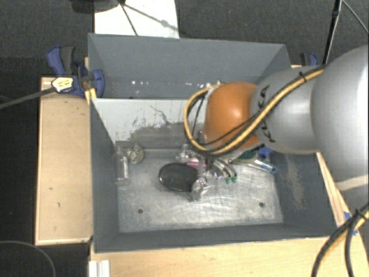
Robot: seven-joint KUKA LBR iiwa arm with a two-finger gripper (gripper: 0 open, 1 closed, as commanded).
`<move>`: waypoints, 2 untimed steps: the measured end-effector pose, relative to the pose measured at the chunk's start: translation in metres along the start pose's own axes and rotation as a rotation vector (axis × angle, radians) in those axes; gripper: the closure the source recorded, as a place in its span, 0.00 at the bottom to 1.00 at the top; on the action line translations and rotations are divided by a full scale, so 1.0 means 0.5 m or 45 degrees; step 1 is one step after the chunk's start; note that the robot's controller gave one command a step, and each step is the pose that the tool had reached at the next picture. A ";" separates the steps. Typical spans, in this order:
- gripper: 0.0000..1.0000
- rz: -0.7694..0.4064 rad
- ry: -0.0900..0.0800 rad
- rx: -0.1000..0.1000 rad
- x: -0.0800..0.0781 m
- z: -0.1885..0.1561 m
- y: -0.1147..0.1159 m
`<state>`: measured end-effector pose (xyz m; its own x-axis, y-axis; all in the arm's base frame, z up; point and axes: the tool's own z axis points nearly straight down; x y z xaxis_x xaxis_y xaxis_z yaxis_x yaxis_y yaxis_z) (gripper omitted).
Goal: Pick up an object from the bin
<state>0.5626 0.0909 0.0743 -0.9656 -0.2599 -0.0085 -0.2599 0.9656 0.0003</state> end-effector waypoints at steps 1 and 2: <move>1.00 0.002 -0.010 0.000 -0.006 -0.005 0.001; 1.00 0.005 0.004 0.000 -0.008 -0.021 0.000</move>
Offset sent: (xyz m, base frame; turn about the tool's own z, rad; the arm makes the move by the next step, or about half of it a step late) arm 0.0000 0.0000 0.0000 0.0000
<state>0.5663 0.0918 0.0850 -0.9666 -0.2562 -0.0052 -0.2562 0.9666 0.0005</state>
